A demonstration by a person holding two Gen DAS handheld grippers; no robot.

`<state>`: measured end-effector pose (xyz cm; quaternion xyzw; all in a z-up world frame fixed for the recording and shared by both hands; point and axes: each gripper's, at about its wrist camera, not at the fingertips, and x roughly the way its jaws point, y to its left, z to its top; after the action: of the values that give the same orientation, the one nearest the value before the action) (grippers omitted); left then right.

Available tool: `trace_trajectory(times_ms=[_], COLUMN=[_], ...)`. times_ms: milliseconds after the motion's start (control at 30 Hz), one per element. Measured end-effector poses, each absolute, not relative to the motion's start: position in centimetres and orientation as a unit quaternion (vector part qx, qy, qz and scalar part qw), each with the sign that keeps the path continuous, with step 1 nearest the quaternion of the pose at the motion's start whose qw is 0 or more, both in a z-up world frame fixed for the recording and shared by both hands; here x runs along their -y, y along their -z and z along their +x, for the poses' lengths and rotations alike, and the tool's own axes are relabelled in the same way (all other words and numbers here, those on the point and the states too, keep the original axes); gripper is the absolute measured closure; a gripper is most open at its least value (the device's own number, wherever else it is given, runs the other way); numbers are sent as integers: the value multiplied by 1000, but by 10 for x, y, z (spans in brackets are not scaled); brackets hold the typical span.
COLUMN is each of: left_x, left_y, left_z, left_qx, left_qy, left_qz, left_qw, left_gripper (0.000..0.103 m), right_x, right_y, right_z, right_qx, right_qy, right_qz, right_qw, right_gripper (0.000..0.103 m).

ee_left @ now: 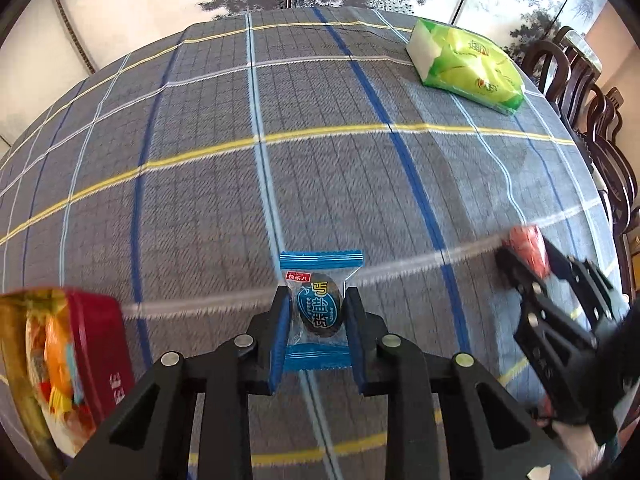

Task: Organize snacks
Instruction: 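Grasp the blue-wrapped candy with the left gripper while the right gripper holds the pink pack, then carry the blue candy into the tin tray and open the left gripper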

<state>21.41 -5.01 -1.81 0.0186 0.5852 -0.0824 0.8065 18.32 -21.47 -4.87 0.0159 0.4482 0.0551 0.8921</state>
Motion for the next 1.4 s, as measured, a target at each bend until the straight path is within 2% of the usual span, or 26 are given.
trace_trajectory(times_ms=[233,533,700,1100,1400], left_x=[26,-23,-63,-179,-208], left_y=[-4,-59,-72,-63,-27], left_z=[160,112,107,119,126], left_qx=[-595,-551,-535,-536,-565], left_qy=[78,71,44,-59,-66], left_qz=[-2,-6,0,-17,-27], left_qw=[800,831,844,842,822], left_gripper=[80,80,79,79,79], right_x=[213,213,213,213,213], right_y=[49,49,49,49,49], right_z=[183,183,183,183,183], right_qx=[-448,-448,-448,-449,-449], right_qy=[-54,-54,-54,-54,-54], right_qz=[11,11,11,11,11], right_qw=[892,892,892,892,892], right_gripper=[59,59,59,59,59])
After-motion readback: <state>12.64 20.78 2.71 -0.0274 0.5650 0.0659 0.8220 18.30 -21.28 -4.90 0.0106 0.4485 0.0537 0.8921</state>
